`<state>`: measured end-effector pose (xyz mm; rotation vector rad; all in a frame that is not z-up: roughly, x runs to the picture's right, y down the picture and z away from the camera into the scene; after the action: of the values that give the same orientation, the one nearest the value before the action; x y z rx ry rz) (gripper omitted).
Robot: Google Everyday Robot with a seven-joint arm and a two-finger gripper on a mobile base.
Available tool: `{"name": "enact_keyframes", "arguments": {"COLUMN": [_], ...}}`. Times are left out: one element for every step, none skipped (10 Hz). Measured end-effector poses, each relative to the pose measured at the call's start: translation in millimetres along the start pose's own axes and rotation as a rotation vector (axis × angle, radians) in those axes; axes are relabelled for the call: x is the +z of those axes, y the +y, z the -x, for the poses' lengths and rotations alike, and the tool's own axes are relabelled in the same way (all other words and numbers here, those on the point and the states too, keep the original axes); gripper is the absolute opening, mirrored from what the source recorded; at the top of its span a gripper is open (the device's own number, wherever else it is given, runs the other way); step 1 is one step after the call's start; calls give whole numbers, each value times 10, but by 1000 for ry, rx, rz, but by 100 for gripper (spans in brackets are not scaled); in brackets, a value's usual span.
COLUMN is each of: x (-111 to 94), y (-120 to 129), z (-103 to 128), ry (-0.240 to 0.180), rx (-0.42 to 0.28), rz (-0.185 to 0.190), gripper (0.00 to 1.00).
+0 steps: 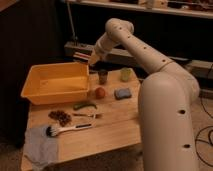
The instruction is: Place eraser in tray
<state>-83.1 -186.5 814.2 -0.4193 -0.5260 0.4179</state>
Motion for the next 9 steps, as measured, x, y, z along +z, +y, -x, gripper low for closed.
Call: {"name": "enact_keyframes", "arguments": {"x": [112, 180, 268, 325, 351, 343, 343, 345, 371], "y": [129, 213, 314, 391, 412, 410, 407, 410, 427], "z": [163, 226, 211, 201, 184, 185, 178, 179, 163], "ry": [-26, -34, -30, -30, -29, -30, -29, -29, -28], "rx": [-19, -32, -41, -51, -49, -48, -48, -48, -47], "rz": [41, 73, 114, 151, 168, 168, 167, 168, 171], "gripper": [0, 1, 9, 19, 29, 37, 49, 59, 68]}}
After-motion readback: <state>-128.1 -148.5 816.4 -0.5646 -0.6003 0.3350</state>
